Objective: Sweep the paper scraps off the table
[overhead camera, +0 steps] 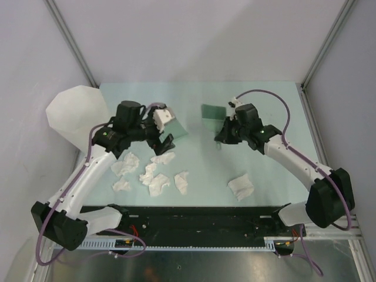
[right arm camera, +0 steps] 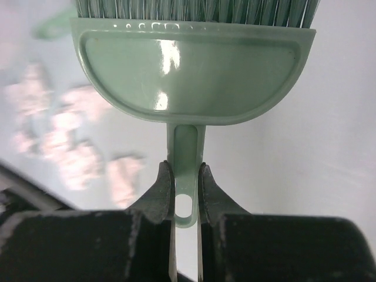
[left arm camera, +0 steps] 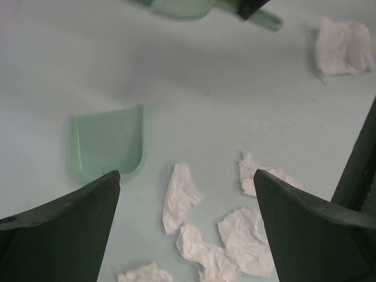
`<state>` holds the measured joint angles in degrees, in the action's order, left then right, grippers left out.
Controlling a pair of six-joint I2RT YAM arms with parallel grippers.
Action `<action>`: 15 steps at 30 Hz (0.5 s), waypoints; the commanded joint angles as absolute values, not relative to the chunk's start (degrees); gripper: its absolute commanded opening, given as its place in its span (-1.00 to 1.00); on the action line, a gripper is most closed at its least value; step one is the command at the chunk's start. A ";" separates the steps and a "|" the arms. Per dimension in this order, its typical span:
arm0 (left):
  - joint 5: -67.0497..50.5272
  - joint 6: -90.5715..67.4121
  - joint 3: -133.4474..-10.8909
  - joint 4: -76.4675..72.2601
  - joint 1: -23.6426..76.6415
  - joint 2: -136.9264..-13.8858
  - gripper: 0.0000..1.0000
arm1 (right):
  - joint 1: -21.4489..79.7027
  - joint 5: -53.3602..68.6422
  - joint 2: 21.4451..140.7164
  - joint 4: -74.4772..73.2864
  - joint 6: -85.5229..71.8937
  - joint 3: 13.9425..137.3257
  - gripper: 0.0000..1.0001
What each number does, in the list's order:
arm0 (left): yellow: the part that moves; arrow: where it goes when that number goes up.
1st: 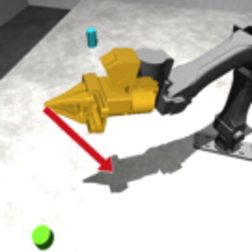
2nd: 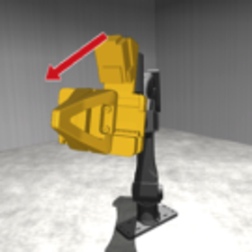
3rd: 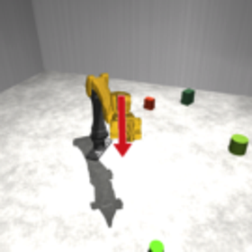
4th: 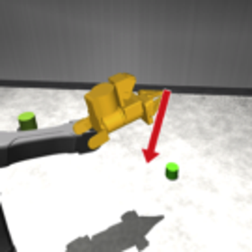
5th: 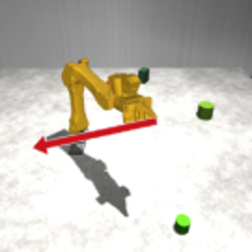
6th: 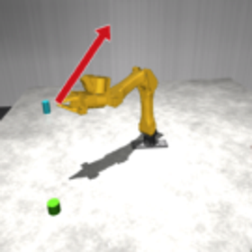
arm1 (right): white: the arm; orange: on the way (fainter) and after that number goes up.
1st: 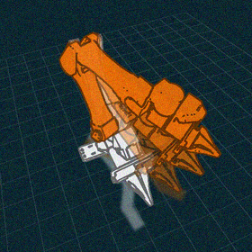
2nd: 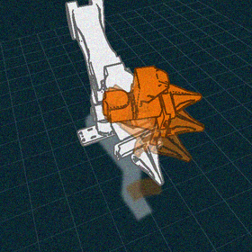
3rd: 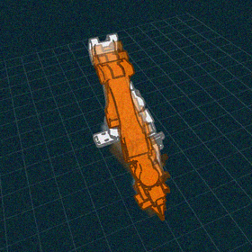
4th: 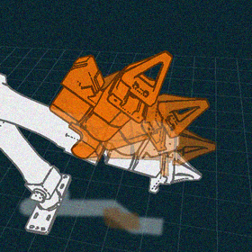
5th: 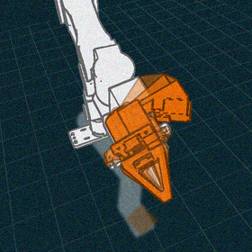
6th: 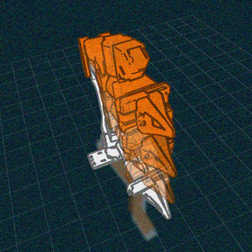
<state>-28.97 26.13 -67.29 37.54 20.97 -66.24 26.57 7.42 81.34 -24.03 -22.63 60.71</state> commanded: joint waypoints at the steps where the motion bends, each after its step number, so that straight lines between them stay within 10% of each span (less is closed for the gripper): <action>1: -29.64 40.23 -70.74 38.58 26.89 -65.30 0.99 | 32.51 17.56 79.19 -18.12 -31.18 63.81 -1.00; 8: -16.26 87.24 -72.18 41.66 28.39 -56.71 0.99 | 40.86 18.37 79.45 -13.02 -40.16 65.48 -1.00; 15: -30.22 122.06 -57.84 41.84 28.56 -40.61 0.99 | 48.07 16.70 79.28 -10.02 -42.63 65.74 -1.00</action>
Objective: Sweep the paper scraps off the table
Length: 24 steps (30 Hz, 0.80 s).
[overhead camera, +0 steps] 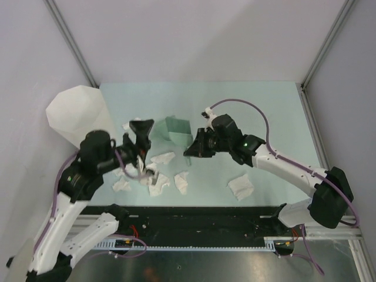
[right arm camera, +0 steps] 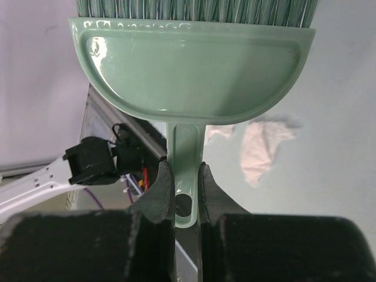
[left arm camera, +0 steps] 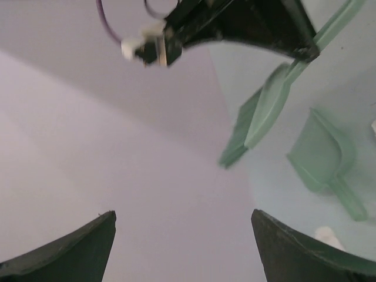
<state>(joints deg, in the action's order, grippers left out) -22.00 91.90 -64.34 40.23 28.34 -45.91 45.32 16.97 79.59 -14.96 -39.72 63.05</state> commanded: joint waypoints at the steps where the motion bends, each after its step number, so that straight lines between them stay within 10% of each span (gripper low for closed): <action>1: -30.15 123.82 -56.96 41.84 28.74 -40.26 0.99 | 49.21 16.70 79.36 -10.02 -42.63 65.74 -1.00; 18: -18.90 126.39 -52.30 41.84 37.17 -41.83 0.89 | 57.56 16.87 78.84 -8.09 -42.80 67.76 -1.00; 21: -15.92 124.99 -52.21 41.84 39.19 -42.45 0.64 | 58.27 16.09 78.05 -8.61 -42.10 68.81 -1.00; 24: -12.75 124.72 -51.77 41.92 41.04 -42.80 -0.22 | 58.62 16.17 77.35 -8.26 -41.66 68.82 -1.00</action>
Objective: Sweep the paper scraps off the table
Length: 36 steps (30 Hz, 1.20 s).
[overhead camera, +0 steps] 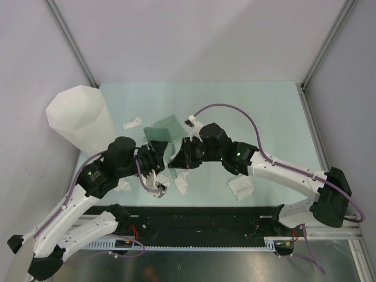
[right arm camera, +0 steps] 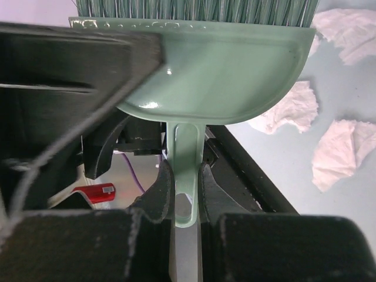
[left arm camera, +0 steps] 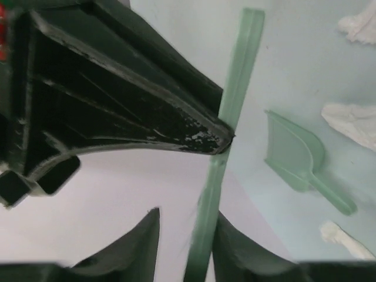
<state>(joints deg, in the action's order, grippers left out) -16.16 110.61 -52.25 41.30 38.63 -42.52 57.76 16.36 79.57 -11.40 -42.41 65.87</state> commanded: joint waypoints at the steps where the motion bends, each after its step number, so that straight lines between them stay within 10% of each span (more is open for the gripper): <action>1: -12.66 124.63 -51.68 41.84 41.48 -42.80 -0.92 | 58.62 16.95 77.00 -8.09 -41.57 68.91 -1.00; 4: -13.54 116.05 -54.47 41.84 44.29 -43.15 -1.00 | 57.75 16.44 75.24 -9.92 -38.25 68.91 -1.00; 7: -9.24 85.61 -64.22 42.27 49.03 -49.88 -1.00 | 52.66 14.34 65.18 -15.28 -31.05 69.08 0.90; 8: -6.71 71.68 -67.47 43.75 49.39 -52.18 -1.00 | 50.91 12.76 62.34 -16.77 -29.02 69.34 0.99; 20: -51.48 33.05 -89.04 71.90 44.03 -72.42 -1.00 | 37.71 39.28 48.42 -20.38 -5.10 71.10 0.98; 30: -60.65 31.29 -86.22 68.47 43.86 -75.15 -1.00 | 50.25 32.26 53.70 -28.74 -1.84 71.54 0.66; 36: -58.89 31.46 -85.87 67.50 43.86 -74.53 -1.00 | 51.85 32.34 56.51 -28.57 -1.84 71.37 0.13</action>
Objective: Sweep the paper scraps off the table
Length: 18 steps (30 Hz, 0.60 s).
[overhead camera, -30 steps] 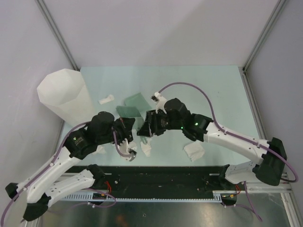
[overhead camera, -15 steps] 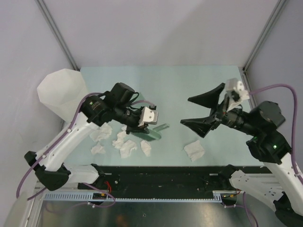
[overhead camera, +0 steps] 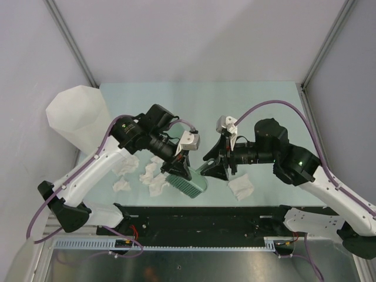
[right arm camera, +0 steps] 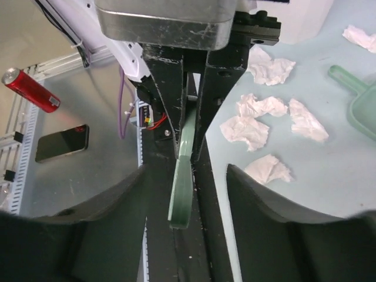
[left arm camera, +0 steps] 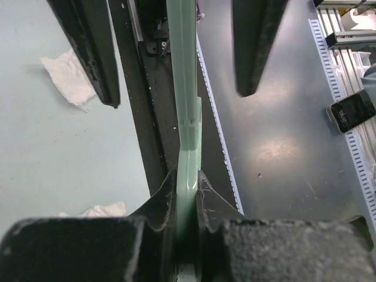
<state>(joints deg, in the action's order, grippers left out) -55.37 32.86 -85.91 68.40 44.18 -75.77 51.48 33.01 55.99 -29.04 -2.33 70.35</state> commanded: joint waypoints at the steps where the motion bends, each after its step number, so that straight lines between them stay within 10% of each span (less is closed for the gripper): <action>1: -58.63 31.73 -85.87 67.41 43.86 -74.44 -1.00 | 51.77 33.04 56.69 -28.39 -1.93 71.45 -0.08; 5: -57.39 31.91 -85.43 67.24 43.77 -73.48 -1.00 | 51.77 33.05 56.60 -28.04 -2.72 71.46 -1.00; 9: -53.38 31.20 -86.21 66.63 43.86 -74.17 -0.97 | 52.03 28.76 55.73 -27.51 -4.30 71.46 -1.00; 10: -50.91 28.50 -86.74 66.10 43.86 -74.53 -0.38 | 52.12 25.96 55.37 -27.51 -4.83 71.46 -1.00; 11: -46.80 26.65 -87.18 63.66 43.77 -74.88 0.98 | 51.86 17.57 54.76 -28.29 -6.05 71.37 -1.00; 14: -21.52 16.54 -86.84 51.40 43.59 -73.22 0.99 | 50.46 -17.22 53.35 -34.15 -13.42 71.46 -1.00; 18: 3.39 19.50 -88.05 44.38 43.59 -74.43 0.99 | 44.49 -34.01 50.46 -36.66 -20.83 67.69 -1.00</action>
<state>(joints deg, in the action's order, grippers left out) -23.99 22.76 -85.60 54.52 43.94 -75.22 49.28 -3.46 54.00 -33.32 -12.75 70.17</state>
